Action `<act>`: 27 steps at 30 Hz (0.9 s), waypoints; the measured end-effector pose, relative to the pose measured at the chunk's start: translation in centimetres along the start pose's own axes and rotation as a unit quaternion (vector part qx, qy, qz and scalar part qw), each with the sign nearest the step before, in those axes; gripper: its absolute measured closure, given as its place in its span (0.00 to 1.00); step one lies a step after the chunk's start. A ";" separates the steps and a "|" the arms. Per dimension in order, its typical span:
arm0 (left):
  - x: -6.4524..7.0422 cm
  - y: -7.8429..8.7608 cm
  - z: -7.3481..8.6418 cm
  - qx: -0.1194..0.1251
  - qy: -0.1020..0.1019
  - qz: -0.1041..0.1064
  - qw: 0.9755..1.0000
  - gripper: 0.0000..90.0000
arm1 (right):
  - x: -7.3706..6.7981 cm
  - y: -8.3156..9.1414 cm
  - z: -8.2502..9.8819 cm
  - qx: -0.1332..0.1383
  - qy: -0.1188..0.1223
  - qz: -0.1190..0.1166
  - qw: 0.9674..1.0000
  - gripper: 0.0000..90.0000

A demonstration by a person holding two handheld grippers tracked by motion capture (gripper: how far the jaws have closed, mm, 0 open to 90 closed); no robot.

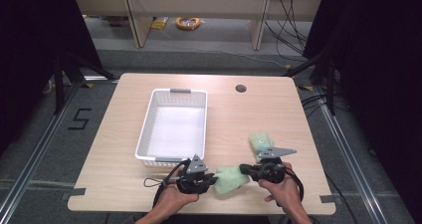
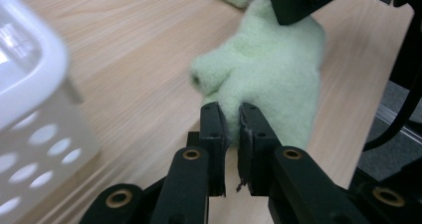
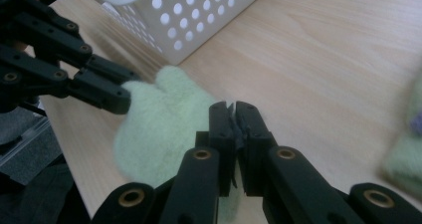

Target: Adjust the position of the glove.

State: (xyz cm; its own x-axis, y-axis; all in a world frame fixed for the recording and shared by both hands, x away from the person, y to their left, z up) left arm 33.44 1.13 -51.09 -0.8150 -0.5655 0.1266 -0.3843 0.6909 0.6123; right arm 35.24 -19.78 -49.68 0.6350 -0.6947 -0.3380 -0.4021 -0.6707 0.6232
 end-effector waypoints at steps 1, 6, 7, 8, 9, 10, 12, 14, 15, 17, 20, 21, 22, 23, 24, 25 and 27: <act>0.0 0.0 0.0 0.000 0.000 0.000 1.000 0.90 | 0.0 0.0 0.0 0.000 0.000 0.000 1.000 0.96; 0.2 -1.2 -0.5 -0.017 -0.013 0.006 1.000 0.90 | 0.4 1.3 2.0 0.013 -0.030 -0.005 0.999 0.96; 0.2 -1.8 -0.6 -0.023 -0.013 0.006 1.000 0.90 | 0.5 1.4 2.3 0.013 -0.042 0.001 0.999 0.96; 0.2 -2.1 -0.6 -0.019 -0.010 0.006 1.000 0.90 | 0.8 1.5 2.4 0.013 -0.025 0.006 1.000 0.96; 0.2 -2.1 -0.6 -0.019 -0.010 0.006 1.000 0.90 | 0.9 1.4 2.5 0.015 -0.033 0.003 0.999 0.96; 0.2 -2.4 -0.6 -0.025 -0.013 0.010 1.000 0.90 | 0.9 1.4 2.7 0.011 -0.043 0.004 0.999 0.96; 0.1 -2.5 -0.6 -0.027 -0.019 0.010 0.999 0.90 | 0.9 1.4 2.8 0.010 -0.052 0.004 0.999 0.96; 0.2 -2.7 -0.5 -0.026 -0.011 0.010 1.000 0.90 | 1.4 1.4 2.9 0.008 -0.039 0.011 0.999 0.96; 0.1 -2.7 -0.4 -0.030 -0.013 0.009 0.999 0.90 | 1.5 1.2 3.1 -0.002 -0.040 0.017 0.999 0.96; -0.2 -2.8 0.0 -0.036 -0.013 0.001 0.999 0.90 | 1.4 1.0 3.2 -0.006 -0.038 0.014 0.999 0.96; -0.1 -3.1 0.2 -0.037 -0.012 0.004 0.999 0.90 | 1.5 0.6 3.5 -0.020 -0.025 0.033 0.999 0.95; -0.1 -3.1 0.2 -0.037 -0.012 0.004 0.999 0.90 | 1.5 0.6 3.5 -0.020 -0.025 0.033 0.999 0.95; -0.2 -3.0 0.2 -0.042 -0.020 0.005 0.999 0.90 | 1.3 0.4 3.6 -0.020 -0.037 0.024 0.999 0.95; -0.2 -3.0 0.3 -0.044 -0.021 0.005 0.999 0.90 | 1.5 0.5 3.6 -0.022 -0.029 0.026 0.999 0.95; -0.2 -3.0 0.4 -0.043 -0.009 0.004 0.999 0.90 | 1.6 0.5 3.7 -0.025 -0.029 0.031 0.999 0.94; -0.2 -3.0 0.4 -0.043 -0.009 0.004 0.999 0.90 | 1.6 0.5 3.7 -0.025 -0.029 0.031 0.999 0.94; -0.3 -2.9 0.5 -0.044 -0.016 0.002 0.999 0.90 | 1.4 0.3 4.0 -0.039 -0.033 0.035 0.998 0.92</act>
Point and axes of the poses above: each handheld gripper's, and its own axes: y roughly backward along the jaws, z roughly out of its underside, x roughly to its right, the point moved 4 cm from there along -y, roughly forward along the jaws, and after that the axes turned 5 degrees about -y, right-handed, at the moved point
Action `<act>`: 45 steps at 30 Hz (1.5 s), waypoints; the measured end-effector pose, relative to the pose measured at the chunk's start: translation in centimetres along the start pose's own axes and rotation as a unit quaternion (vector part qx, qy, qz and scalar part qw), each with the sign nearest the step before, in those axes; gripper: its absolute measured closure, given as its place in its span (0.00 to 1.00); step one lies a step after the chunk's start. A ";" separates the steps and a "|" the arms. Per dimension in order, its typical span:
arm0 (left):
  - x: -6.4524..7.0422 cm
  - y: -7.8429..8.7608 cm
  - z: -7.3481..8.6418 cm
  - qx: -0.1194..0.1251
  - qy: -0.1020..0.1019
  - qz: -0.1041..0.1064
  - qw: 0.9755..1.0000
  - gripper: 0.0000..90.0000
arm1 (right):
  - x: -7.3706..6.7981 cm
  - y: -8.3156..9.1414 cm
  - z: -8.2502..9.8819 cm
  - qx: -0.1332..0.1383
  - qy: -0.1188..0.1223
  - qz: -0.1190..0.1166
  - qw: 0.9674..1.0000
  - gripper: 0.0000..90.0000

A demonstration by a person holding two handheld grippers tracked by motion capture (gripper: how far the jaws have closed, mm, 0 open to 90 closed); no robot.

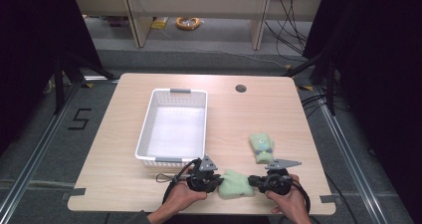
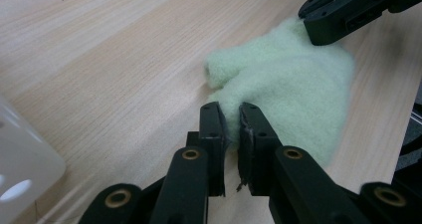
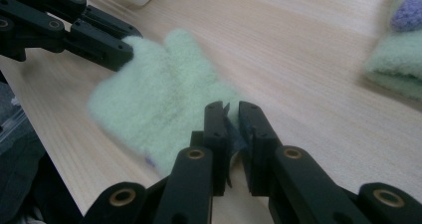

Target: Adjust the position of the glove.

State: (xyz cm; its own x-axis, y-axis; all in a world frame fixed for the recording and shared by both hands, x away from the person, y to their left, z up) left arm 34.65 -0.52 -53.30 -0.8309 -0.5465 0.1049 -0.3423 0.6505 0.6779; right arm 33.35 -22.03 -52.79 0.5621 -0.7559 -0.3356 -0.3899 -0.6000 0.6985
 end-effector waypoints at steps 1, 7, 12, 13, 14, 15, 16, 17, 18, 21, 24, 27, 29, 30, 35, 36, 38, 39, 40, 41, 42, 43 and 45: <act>-0.1 0.0 0.0 -0.001 -0.002 -0.004 1.000 0.90 | 0.0 -0.1 0.0 0.004 0.001 0.006 1.000 0.92; 0.0 0.1 0.1 0.002 0.002 -0.002 1.000 0.85 | 0.1 -0.1 0.0 -0.002 0.010 0.002 1.000 0.88; 0.0 1.1 0.0 0.011 0.000 -0.017 1.000 0.77 | 0.0 -0.1 -0.1 -0.001 0.008 0.012 1.000 0.78; 0.0 1.1 0.0 0.011 0.000 -0.017 1.000 0.76 | 0.0 -0.1 -0.1 -0.001 0.008 0.012 1.000 0.78; 0.0 1.4 0.0 0.016 -0.005 -0.020 1.000 0.76 | 0.0 -0.2 -0.1 0.000 0.006 0.009 1.000 0.75; 0.0 1.5 -0.1 0.020 -0.001 -0.024 1.000 0.75 | 0.0 -0.1 -0.2 0.000 0.009 0.008 1.000 0.73; -0.1 1.7 -0.1 0.020 -0.005 -0.028 0.999 0.73 | -0.3 0.0 -0.1 -0.002 -0.013 0.015 1.000 0.69; -0.1 1.9 -0.1 0.022 0.000 -0.031 0.999 0.69 | 0.1 0.1 -0.4 0.014 0.001 0.019 1.000 0.64; 0.0 1.9 -0.1 0.025 0.004 -0.026 0.999 0.68 | 0.1 0.2 -0.5 0.013 0.003 0.018 1.000 0.63; 0.2 2.5 0.0 0.029 0.003 -0.028 0.999 0.66 | 0.0 0.5 -0.8 0.025 0.000 0.019 0.999 0.57; 0.5 3.1 0.4 0.031 0.011 -0.025 0.999 0.53 | 0.8 1.3 -2.0 0.048 0.042 0.048 0.997 0.51; 0.6 3.7 1.0 0.036 0.027 -0.018 0.999 0.50 | 1.1 1.8 -2.6 0.058 0.047 0.062 0.995 0.51; 0.5 4.3 1.5 0.039 0.041 -0.017 0.998 0.44 | 1.8 2.2 -3.2 0.062 0.047 0.069 0.995 0.51; 0.4 4.5 1.7 0.035 0.039 -0.020 0.998 0.43 | 2.1 2.2 -3.3 0.061 0.045 0.072 0.994 0.51; 0.4 5.2 2.2 0.041 0.054 -0.016 0.998 0.39 | 3.0 2.4 -3.7 0.066 0.037 0.083 0.994 0.51; 0.4 5.3 2.3 0.041 0.053 -0.016 0.998 0.38 | 3.2 2.4 -3.8 0.067 0.031 0.087 0.994 0.51; 0.3 5.8 2.6 0.037 0.053 -0.018 0.998 0.35 | 4.3 2.6 -4.4 0.074 0.018 0.101 0.992 0.51; 0.1 5.9 2.8 0.033 0.048 -0.022 0.998 0.35 | 4.8 2.8 -4.7 0.077 0.015 0.110 0.991 0.52; 0.1 5.9 2.8 0.033 0.048 -0.022 0.998 0.34 | 4.8 2.8 -4.7 0.077 0.015 0.110 0.991 0.52; 0.3 6.0 2.9 0.038 0.050 -0.018 0.998 0.34 | 4.9 3.0 -4.8 0.070 -0.009 0.111 0.991 0.52; 0.3 6.0 3.0 0.038 0.054 -0.018 0.998 0.34 | 5.5 3.1 -5.2 0.076 -0.007 0.120 0.990 0.52; 0.2 6.3 3.2 0.034 0.050 -0.017 0.998 0.33 | 6.6 3.2 -5.8 0.081 -0.006 0.123 0.989 0.52; 0.2 6.4 3.4 0.035 0.054 -0.020 0.998 0.32 | 7.3 3.2 -6.2 0.073 -0.018 0.132 0.988 0.52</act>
Point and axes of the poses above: each handheld gripper's, and its own axes: y roughly backward along the jaws, z roughly out of its underside, x roughly to its right, the point moved 4 cm from there along -y, roughly forward along the jaws, and after that the axes turned 5 degrees about -y, right-handed, at the moved point
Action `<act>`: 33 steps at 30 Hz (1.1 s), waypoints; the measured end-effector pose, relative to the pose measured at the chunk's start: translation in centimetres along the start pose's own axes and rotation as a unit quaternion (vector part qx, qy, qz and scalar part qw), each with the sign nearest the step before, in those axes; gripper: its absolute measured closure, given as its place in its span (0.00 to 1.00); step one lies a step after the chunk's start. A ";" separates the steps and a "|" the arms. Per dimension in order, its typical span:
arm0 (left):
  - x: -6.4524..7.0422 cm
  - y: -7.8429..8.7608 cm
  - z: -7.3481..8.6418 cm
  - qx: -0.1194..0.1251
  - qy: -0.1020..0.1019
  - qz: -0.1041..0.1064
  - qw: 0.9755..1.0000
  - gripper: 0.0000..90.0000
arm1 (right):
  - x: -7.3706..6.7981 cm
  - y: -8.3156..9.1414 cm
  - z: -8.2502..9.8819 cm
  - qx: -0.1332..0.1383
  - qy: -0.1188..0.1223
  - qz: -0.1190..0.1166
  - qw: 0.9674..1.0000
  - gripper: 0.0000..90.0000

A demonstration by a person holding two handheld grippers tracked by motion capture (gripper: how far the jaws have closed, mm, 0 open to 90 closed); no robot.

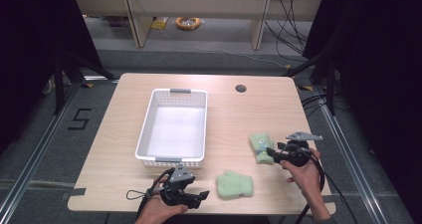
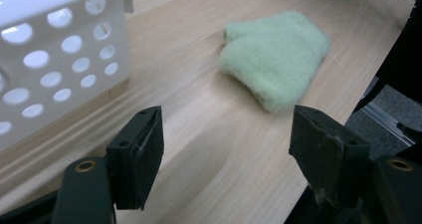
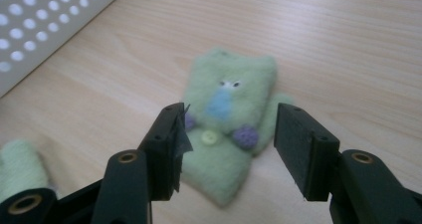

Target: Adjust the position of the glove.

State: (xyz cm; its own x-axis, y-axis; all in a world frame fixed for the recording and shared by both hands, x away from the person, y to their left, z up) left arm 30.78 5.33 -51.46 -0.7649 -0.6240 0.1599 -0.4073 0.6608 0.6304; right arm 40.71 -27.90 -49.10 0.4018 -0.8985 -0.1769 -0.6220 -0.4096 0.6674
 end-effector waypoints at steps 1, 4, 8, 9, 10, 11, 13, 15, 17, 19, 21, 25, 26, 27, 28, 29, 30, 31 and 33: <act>0.0 0.0 0.0 0.000 0.000 0.000 1.000 0.32 | 0.2 -0.2 -0.2 -0.001 -0.005 0.000 1.000 0.52; -0.2 0.2 0.4 -0.010 -0.005 0.000 1.000 0.32 | 0.6 -0.7 -0.4 -0.007 -0.008 0.002 1.000 0.52; -0.1 0.3 0.8 -0.006 0.008 -0.001 1.000 0.32 | 0.5 -1.9 -0.7 -0.024 -0.002 0.003 1.000 0.53; -0.3 0.4 0.9 -0.009 0.003 0.001 1.000 0.32 | 0.3 -2.0 -0.8 -0.034 -0.010 0.005 0.999 0.54; -0.3 0.5 1.0 -0.011 0.002 -0.001 1.000 0.32 | 0.6 -2.4 -0.9 -0.024 0.015 0.006 1.000 0.54; -0.3 0.5 1.0 -0.011 0.002 -0.001 1.000 0.32 | 0.5 -2.6 -1.0 -0.032 0.004 0.009 0.999 0.55; -0.4 0.6 1.2 -0.010 0.007 -0.001 1.000 0.32 | 0.2 -2.6 -1.0 -0.041 -0.005 0.006 0.999 0.55; -0.5 0.8 1.4 -0.014 0.006 -0.005 1.000 0.32 | 0.4 -3.4 -1.2 -0.035 0.010 0.005 0.999 0.56; -0.5 0.8 1.5 -0.013 0.009 -0.002 1.000 0.31 | 0.2 -3.7 -1.2 -0.047 0.003 0.002 0.999 0.56; -0.4 0.8 1.6 -0.010 0.020 -0.002 1.000 0.32 | 0.1 -4.1 -1.2 -0.059 -0.007 0.002 0.998 0.57; -0.6 0.8 1.6 -0.010 0.013 -0.005 1.000 0.32 | 0.3 -4.6 -1.3 -0.057 0.000 0.007 0.998 0.57; -0.6 0.7 1.6 -0.008 0.016 -0.007 1.000 0.32 | 0.2 -5.4 -0.9 -0.090 -0.027 0.020 0.995 0.60; -0.6 0.6 1.7 -0.009 0.016 -0.007 1.000 0.32 | 0.2 -6.0 -0.8 -0.077 -0.029 0.014 0.997 0.62; -0.6 0.6 1.7 -0.009 0.016 -0.007 1.000 0.32 | 0.2 -6.0 -0.8 -0.077 -0.029 0.014 0.997 0.62; -0.6 0.6 1.7 -0.009 0.015 -0.007 1.000 0.32 | 0.4 -6.1 -0.7 -0.078 -0.023 0.017 0.997 0.64; -0.6 0.6 1.7 -0.009 0.015 -0.007 1.000 0.32 | 0.4 -6.1 -0.7 -0.078 -0.023 0.017 0.997 0.64; -0.6 0.6 1.8 -0.011 0.014 -0.007 1.000 0.32 | 0.4 -6.2 -0.7 -0.073 -0.024 0.014 0.997 0.67; -0.5 0.5 1.8 -0.014 0.017 -0.004 1.000 0.32 | 0.4 -6.0 -0.7 -0.086 -0.028 0.017 0.996 0.70; -0.6 0.5 1.8 -0.014 0.008 -0.005 1.000 0.32 | 0.4 -6.0 -0.7 -0.093 -0.010 0.005 0.996 0.77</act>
Point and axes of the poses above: each handheld gripper's, and its own axes: y roughly backward along the jaws, z roughly out of its underside, x roughly to its right, the point moved 4 cm from there along -y, roughly forward along the jaws, and after that the axes turned 5 degrees about -y, right-handed, at the moved point
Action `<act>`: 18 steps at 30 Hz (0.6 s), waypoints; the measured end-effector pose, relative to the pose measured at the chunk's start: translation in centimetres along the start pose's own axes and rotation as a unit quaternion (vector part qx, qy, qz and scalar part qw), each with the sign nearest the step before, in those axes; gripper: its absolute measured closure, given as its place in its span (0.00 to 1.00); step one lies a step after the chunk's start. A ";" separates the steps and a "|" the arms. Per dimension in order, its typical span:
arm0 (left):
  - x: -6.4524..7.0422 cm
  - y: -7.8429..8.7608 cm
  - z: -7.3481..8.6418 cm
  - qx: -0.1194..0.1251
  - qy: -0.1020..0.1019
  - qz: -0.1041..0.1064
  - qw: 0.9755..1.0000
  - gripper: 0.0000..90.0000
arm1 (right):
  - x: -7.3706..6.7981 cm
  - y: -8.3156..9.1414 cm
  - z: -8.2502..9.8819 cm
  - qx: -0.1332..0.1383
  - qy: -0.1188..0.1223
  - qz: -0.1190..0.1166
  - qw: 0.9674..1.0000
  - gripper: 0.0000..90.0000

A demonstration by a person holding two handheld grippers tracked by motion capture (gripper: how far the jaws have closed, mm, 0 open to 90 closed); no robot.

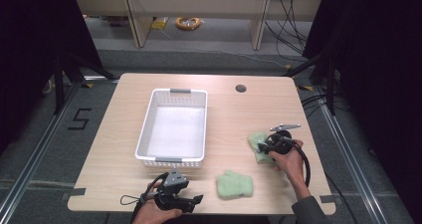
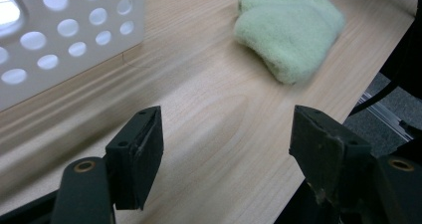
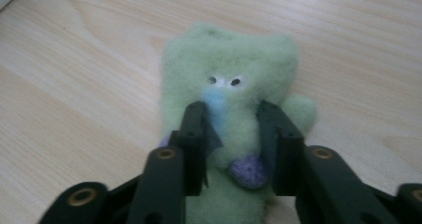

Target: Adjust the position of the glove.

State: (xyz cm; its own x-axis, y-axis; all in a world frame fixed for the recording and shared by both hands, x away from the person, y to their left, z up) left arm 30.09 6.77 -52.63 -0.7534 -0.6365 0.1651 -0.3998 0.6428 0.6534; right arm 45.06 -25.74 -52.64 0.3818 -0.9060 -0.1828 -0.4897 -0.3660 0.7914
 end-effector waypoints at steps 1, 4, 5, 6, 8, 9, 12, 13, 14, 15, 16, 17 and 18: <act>0.1 -0.1 0.0 0.003 0.005 0.000 1.000 0.32 | 0.0 0.0 0.0 0.002 0.000 -0.001 1.000 0.80; 0.0 -0.1 0.0 0.000 0.009 -0.001 1.000 0.32 | 0.4 -0.4 -0.1 0.020 0.031 -0.008 0.999 0.87; -0.1 0.0 0.0 -0.001 0.001 0.000 1.000 0.32 | 0.5 -0.3 -0.2 0.015 0.042 -0.015 0.999 0.89; -0.1 0.0 0.0 0.000 0.004 -0.001 1.000 0.32 | 0.3 -0.2 -0.2 0.017 0.043 -0.021 0.999 0.90; -0.1 0.0 0.0 0.000 0.004 0.000 1.000 0.32 | 0.4 -0.2 -0.2 0.020 0.048 -0.027 0.998 0.90; -0.2 -0.1 0.0 0.005 0.009 -0.001 1.000 0.32 | 0.2 0.0 -0.2 0.019 0.050 -0.028 0.998 0.91; -0.3 0.0 0.0 0.002 0.008 -0.001 1.000 0.32 | 0.2 0.3 -0.3 0.027 0.052 -0.023 0.998 0.91; -0.4 0.1 0.0 0.001 0.006 0.001 1.000 0.32 | 0.1 0.6 -0.4 0.035 0.045 -0.023 0.998 0.92; -0.4 0.1 0.0 0.001 0.006 0.001 1.000 0.32 | 0.1 0.6 -0.4 0.035 0.045 -0.023 0.998 0.92; -0.3 0.0 0.0 0.008 0.016 -0.002 1.000 0.32 | 0.0 1.0 -0.4 0.036 0.053 -0.030 0.997 0.92; -0.3 0.0 0.0 0.008 0.016 -0.002 1.000 0.32 | 0.0 1.0 -0.4 0.036 0.053 -0.030 0.997 0.92; -0.5 0.1 0.0 0.008 0.011 -0.005 1.000 0.32 | -0.2 1.4 -0.4 0.038 0.060 -0.028 0.997 0.92; -0.5 0.1 0.0 0.005 0.007 -0.003 1.000 0.32 | -0.4 1.8 -0.5 0.048 0.068 -0.031 0.996 0.92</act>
State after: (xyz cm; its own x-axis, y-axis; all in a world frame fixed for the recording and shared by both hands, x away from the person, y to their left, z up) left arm 30.45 7.20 -52.61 -0.7433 -0.6465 0.1720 -0.4096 0.6431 0.6470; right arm 44.44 -25.93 -50.80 0.5123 -0.8467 -0.1434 -0.5322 -0.4441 0.7207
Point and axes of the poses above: each handheld gripper's, and its own axes: y roughly backward along the jaws, z roughly out of its underside, x roughly to its right, the point moved 4 cm from there along -y, roughly forward along the jaws, and after that the axes turned 5 degrees about -y, right-handed, at the moved point
